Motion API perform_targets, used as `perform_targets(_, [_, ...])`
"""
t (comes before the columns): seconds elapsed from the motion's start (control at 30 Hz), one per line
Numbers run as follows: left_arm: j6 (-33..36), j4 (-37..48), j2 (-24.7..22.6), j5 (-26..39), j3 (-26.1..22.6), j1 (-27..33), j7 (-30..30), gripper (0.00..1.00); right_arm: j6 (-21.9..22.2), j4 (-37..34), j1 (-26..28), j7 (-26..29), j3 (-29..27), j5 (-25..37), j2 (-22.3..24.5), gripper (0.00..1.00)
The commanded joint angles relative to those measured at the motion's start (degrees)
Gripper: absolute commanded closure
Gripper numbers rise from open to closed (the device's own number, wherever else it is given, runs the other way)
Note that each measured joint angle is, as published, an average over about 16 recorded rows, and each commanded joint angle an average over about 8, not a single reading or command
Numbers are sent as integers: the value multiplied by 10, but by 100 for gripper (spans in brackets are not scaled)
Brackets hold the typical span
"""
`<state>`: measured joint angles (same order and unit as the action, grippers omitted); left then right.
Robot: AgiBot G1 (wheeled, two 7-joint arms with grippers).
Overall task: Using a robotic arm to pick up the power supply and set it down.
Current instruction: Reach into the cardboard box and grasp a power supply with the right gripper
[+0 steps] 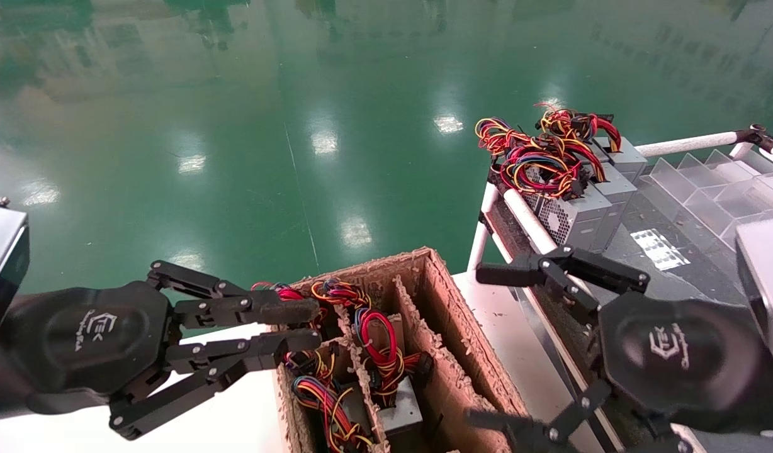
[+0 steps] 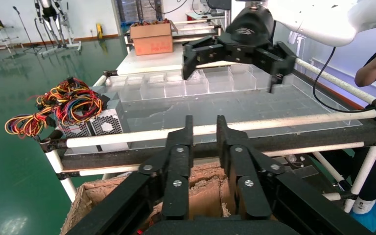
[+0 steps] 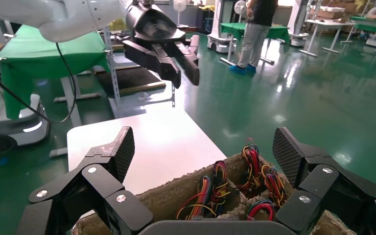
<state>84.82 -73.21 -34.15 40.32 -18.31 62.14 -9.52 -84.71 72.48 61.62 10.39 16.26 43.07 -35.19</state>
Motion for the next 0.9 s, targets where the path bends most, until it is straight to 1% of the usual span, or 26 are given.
perform_targets(0.03, [0,0,0,0,0,0,0,0,3,-1,-1,-2,0,3,0,0])
perform_targets(0.33, [0,0,0,0,0,0,0,0,19,-51,17,9,25,52,-17,0])
perform_targets(0.57, [0,0,0,0,0,0,0,0,0,-72,44,28,68,97,-49,0])
perform_targets(0.73, [0,0,0,0,0,0,0,0,-13,-74,54,31,81,107,-57,0])
perform_targets(0.9, [0,1,0,0,0,0,0,0,-6,-76,52,34,92,124,-69,0])
